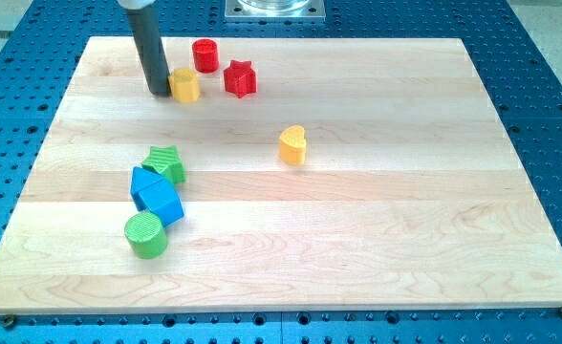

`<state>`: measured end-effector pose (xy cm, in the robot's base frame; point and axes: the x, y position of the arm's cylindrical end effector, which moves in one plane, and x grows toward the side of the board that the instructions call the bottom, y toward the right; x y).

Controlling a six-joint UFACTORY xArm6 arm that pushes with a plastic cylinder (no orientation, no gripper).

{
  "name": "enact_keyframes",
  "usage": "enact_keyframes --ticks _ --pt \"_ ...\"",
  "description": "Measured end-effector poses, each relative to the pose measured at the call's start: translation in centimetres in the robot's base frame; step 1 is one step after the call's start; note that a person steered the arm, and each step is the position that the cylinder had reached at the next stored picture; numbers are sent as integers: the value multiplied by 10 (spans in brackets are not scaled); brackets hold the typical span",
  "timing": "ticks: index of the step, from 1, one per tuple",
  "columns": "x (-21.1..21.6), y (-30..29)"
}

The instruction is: Place the yellow blocks at the center of the board

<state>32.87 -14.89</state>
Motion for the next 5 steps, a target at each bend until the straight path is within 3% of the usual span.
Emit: enact_keyframes --ticks 1,2,3,4,5 --pt "47 74" --pt "45 17" --pt "-10 -24" --pt "-29 15" --pt "33 89"
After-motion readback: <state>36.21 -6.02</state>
